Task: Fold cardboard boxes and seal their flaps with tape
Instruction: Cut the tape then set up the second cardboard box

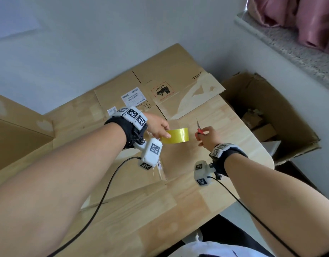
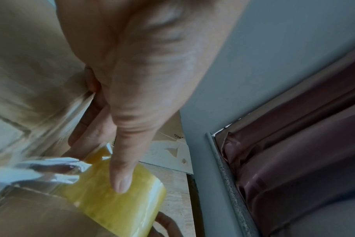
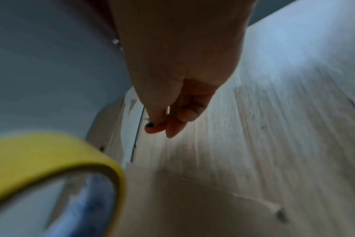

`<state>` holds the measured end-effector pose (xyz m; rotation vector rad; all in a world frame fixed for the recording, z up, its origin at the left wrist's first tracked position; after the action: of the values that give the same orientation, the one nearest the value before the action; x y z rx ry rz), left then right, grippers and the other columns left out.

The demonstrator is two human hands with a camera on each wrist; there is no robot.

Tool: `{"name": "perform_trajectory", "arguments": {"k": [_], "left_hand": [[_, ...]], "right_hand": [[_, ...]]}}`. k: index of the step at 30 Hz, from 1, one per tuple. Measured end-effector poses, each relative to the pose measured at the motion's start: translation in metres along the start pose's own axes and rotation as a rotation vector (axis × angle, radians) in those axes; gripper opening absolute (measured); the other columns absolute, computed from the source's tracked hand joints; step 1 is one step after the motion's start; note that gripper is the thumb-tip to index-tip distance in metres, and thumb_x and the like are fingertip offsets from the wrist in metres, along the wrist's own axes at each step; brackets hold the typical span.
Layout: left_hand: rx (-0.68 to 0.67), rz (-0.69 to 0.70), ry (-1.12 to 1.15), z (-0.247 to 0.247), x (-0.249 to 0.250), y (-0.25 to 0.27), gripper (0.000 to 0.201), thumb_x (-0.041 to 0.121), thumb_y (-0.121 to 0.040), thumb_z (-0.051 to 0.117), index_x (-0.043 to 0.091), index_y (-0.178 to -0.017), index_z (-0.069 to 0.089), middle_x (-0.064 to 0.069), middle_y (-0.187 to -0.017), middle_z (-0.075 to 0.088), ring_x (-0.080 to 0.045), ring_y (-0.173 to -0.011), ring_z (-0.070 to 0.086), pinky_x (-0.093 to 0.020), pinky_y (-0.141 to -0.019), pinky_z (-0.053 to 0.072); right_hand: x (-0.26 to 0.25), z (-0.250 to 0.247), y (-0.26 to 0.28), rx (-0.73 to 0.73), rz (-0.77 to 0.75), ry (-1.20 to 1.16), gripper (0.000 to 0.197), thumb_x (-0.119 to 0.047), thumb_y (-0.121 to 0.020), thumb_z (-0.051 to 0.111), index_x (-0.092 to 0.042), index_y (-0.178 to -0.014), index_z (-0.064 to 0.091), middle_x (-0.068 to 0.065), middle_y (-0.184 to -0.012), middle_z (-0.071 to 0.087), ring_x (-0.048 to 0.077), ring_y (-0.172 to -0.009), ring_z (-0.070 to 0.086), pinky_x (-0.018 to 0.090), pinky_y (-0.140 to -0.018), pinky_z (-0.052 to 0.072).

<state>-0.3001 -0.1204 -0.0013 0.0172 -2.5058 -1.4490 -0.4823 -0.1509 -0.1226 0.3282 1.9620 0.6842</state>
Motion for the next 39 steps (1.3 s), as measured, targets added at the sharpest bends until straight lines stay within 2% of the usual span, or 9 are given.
{"name": "perform_trajectory", "arguments": {"k": [3,6,11,15,17,21,30,34,39], "left_hand": [[0.005,0.012,0.045,-0.001,-0.002,0.003,0.041,0.043,-0.094,0.051,0.019,-0.127,0.051,0.004,-0.107,0.067,-0.009,-0.091,0.061,-0.021,-0.073,0.043],[0.013,0.024,0.121,-0.002,-0.005,0.010,0.040,0.041,-0.094,0.053,0.017,-0.126,0.053,0.006,-0.105,0.067,-0.006,-0.088,0.061,-0.020,-0.072,0.043],[0.068,-0.006,0.093,-0.004,-0.013,0.015,0.050,0.049,-0.093,0.050,0.023,-0.136,0.044,0.004,-0.124,0.058,-0.014,-0.109,0.056,-0.026,-0.084,0.043],[0.033,-0.004,0.112,0.004,-0.009,0.009,0.040,0.045,-0.093,0.051,0.024,-0.127,0.051,0.006,-0.108,0.066,-0.008,-0.082,0.060,-0.025,-0.076,0.044],[0.030,-0.003,0.073,0.007,-0.004,0.008,0.038,0.046,-0.093,0.051,0.026,-0.125,0.052,0.009,-0.100,0.066,-0.006,-0.074,0.057,-0.028,-0.079,0.043],[0.067,0.004,-0.009,0.004,0.006,0.007,0.048,0.047,-0.095,0.047,0.028,-0.138,0.041,0.003,-0.133,0.054,-0.015,-0.110,0.052,-0.027,-0.087,0.037],[0.070,-0.007,-0.102,0.006,0.005,-0.002,0.057,0.033,-0.094,0.056,0.025,-0.145,0.032,-0.001,-0.136,0.052,-0.012,-0.087,0.053,-0.019,-0.057,0.036],[0.054,-0.013,-0.085,0.007,-0.002,-0.002,0.057,0.025,-0.093,0.059,0.025,-0.144,0.035,0.000,-0.132,0.055,-0.009,-0.087,0.053,-0.022,-0.064,0.038],[0.052,-0.033,-0.074,0.007,-0.008,-0.002,0.061,0.023,-0.092,0.061,0.026,-0.145,0.032,-0.001,-0.129,0.057,-0.015,-0.103,0.052,-0.025,-0.079,0.037]], "right_hand": [[-0.003,0.011,0.015,-0.119,0.084,-0.374,0.030,-0.013,-0.097,0.050,-0.001,-0.124,0.050,0.005,-0.085,0.060,0.007,-0.052,0.064,0.015,-0.045,0.047],[-0.013,0.028,0.032,-0.282,0.143,-0.683,0.030,-0.023,-0.101,0.043,-0.007,-0.125,0.046,0.008,-0.104,0.061,0.026,-0.077,0.066,0.031,-0.067,0.057],[-0.021,0.041,0.039,-0.457,0.177,-0.865,0.030,-0.024,-0.099,0.046,-0.007,-0.123,0.049,0.013,-0.122,0.051,0.044,-0.096,0.064,0.049,-0.072,0.058],[-0.027,0.035,0.043,-0.445,0.176,-0.934,0.017,-0.014,-0.098,0.047,-0.006,-0.111,0.054,0.015,-0.118,0.056,0.040,-0.093,0.061,0.048,-0.071,0.058],[-0.028,0.029,0.043,-0.420,0.159,-0.914,0.012,-0.009,-0.097,0.046,-0.008,-0.095,0.057,0.011,-0.108,0.059,0.032,-0.088,0.061,0.045,-0.080,0.055],[-0.030,0.013,0.039,-0.378,0.122,-0.883,0.014,-0.005,-0.096,0.048,-0.013,-0.088,0.056,0.004,-0.104,0.064,0.025,-0.085,0.060,0.040,-0.092,0.046],[-0.026,0.014,0.047,-0.323,0.210,-0.954,0.017,-0.001,-0.096,0.045,-0.009,-0.091,0.059,0.004,-0.097,0.060,0.019,-0.085,0.058,0.027,-0.061,0.058],[-0.017,0.018,0.045,-0.289,0.237,-0.652,0.017,-0.003,-0.097,0.040,-0.011,-0.094,0.055,0.009,-0.100,0.052,0.014,-0.076,0.050,0.036,-0.103,0.044],[-0.020,0.023,0.037,-0.156,0.266,-0.354,0.035,-0.042,-0.095,0.049,-0.008,-0.085,0.053,0.007,-0.061,0.056,0.018,-0.060,0.049,0.031,-0.069,0.043]]}}
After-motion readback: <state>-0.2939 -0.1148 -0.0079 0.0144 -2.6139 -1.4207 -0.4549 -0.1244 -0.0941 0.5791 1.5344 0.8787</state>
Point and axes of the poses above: each hand's wrist, its own y-axis away from the middle knuckle, its own z-axis out of the palm, x = y × z, the point moved 7 cm from there along -y, towards the middle knuckle
